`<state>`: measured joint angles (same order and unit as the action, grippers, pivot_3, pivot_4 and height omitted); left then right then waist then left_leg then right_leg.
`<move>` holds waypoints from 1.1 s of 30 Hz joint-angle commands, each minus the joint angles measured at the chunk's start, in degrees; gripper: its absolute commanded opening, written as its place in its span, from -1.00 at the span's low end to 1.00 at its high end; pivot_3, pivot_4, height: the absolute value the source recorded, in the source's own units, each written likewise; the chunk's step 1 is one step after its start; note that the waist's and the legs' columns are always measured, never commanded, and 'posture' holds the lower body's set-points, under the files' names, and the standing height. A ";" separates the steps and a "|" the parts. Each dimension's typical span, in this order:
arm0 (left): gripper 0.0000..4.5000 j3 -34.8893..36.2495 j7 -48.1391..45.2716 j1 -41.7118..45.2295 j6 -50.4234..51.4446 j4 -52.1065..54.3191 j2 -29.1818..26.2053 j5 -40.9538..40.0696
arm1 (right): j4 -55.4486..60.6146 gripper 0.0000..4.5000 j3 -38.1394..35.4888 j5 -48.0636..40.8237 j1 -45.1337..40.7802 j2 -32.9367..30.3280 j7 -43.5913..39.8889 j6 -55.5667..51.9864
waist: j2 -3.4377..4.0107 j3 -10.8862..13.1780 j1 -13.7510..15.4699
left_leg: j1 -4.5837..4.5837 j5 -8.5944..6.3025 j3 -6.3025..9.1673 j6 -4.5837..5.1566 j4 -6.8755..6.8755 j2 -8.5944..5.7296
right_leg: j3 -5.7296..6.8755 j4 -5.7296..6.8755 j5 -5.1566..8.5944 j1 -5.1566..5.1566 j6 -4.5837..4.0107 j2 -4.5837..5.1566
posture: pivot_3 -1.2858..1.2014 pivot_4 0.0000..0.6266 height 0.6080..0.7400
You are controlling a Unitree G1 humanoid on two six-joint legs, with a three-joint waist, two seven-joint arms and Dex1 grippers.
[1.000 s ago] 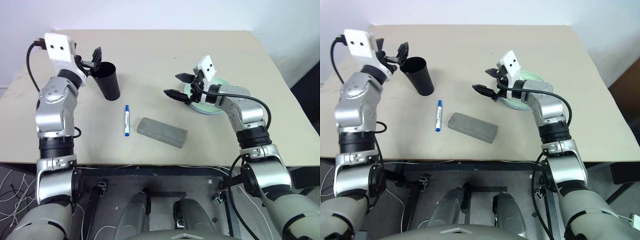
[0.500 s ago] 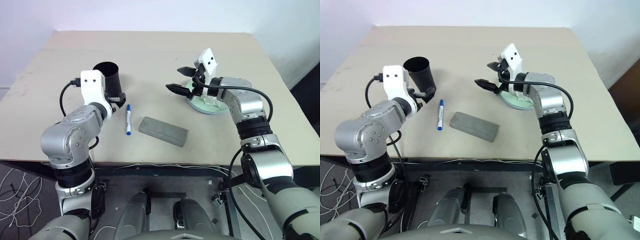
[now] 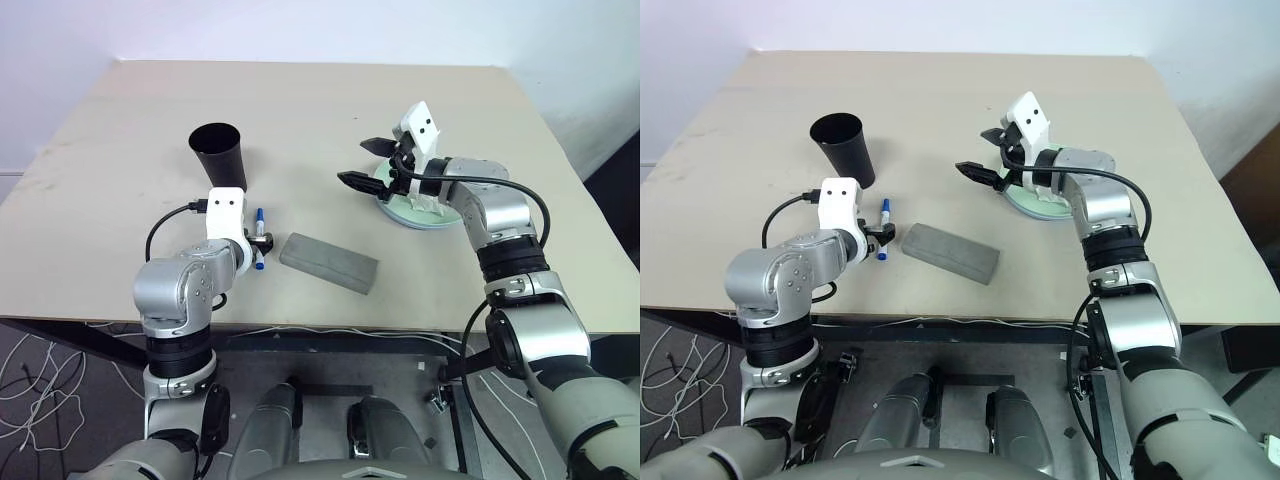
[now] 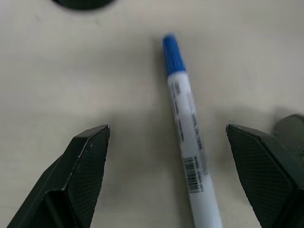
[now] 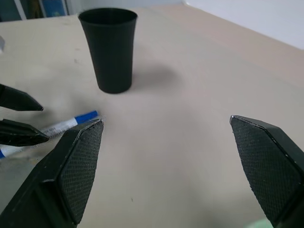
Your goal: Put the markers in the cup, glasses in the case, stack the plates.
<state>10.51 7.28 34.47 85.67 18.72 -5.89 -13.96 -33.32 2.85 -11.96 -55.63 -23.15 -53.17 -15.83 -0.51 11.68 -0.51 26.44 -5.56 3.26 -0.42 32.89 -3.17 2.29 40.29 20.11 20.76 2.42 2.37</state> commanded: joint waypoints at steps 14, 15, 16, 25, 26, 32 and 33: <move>-0.06 -4.62 1.61 2.47 -4.01 -5.43 -2.24 7.70 | 4.32 1.00 -1.48 -0.33 0.82 -0.87 1.76 0.51 | 0.00 0.00 -0.18 | -0.01 -0.09 0.00 -0.11 -0.01 0.01 | -0.01 -0.03 0.00 0.00 0.00 0.01 | 0.03 -0.52 0.81; -0.22 -4.52 1.60 2.48 -4.20 -5.46 -2.18 7.95 | 4.27 1.00 -1.45 -0.31 0.75 -0.86 1.81 0.53 | 0.00 0.00 -0.13 | 0.00 -0.09 -0.01 -0.11 -0.01 0.01 | -0.01 -0.03 0.00 0.02 0.00 0.01 | 0.03 -0.52 0.81; -0.39 -4.33 1.62 2.51 -4.23 -5.51 -2.09 8.20 | 4.17 1.00 -1.43 -0.29 0.61 -0.83 1.86 0.55 | 0.00 0.00 -0.08 | 0.02 -0.09 -0.01 -0.11 -0.02 0.01 | -0.01 -0.03 0.00 0.05 0.00 0.01 | 0.03 -0.52 0.81; -0.88 -4.44 0.88 2.70 -5.31 -5.34 -2.75 9.93 | 3.19 1.00 -1.19 0.13 -0.04 -0.74 2.47 0.91 | 0.00 0.00 -0.05 | 0.06 -0.10 -0.01 -0.11 -0.04 0.00 | -0.01 -0.08 0.00 0.07 0.01 0.02 | 0.03 -0.52 0.81; -0.88 -4.49 0.74 2.70 -5.61 -5.28 -2.83 10.05 | 3.19 1.00 -1.23 0.15 -0.04 -0.77 2.44 0.90 | 0.00 0.00 -0.05 | 0.06 -0.10 -0.01 -0.11 -0.04 0.00 | -0.01 -0.08 0.00 0.07 0.00 0.02 | 0.03 -0.52 0.81; -0.88 -9.55 -9.10 -1.15 -19.34 3.94 -7.16 6.66 | 3.90 1.00 -1.42 -0.10 0.26 -1.33 1.46 0.73 | 0.00 0.00 -0.05 | 0.11 -0.10 -0.05 -0.12 -0.14 0.00 | -0.02 -0.17 0.00 0.14 -0.01 0.04 | 0.03 -0.52 0.81; -0.88 -9.61 -10.31 -1.64 -20.74 4.81 -7.39 6.19 | 3.88 1.00 -1.43 -0.05 0.33 -1.45 1.37 0.86 | 0.01 0.01 0.01 | 0.11 -0.10 -0.05 -0.12 -0.15 0.00 | -0.02 -0.18 0.00 0.14 -0.01 0.04 | 0.03 -0.52 0.81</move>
<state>1.61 -0.61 32.97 68.63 19.50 -12.79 -6.44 -31.28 2.73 -11.50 -54.42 -23.76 -51.40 -15.89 -0.50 11.69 -0.50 26.56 -5.66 3.21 -0.54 32.72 -3.17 2.27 40.09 20.11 20.89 2.41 2.41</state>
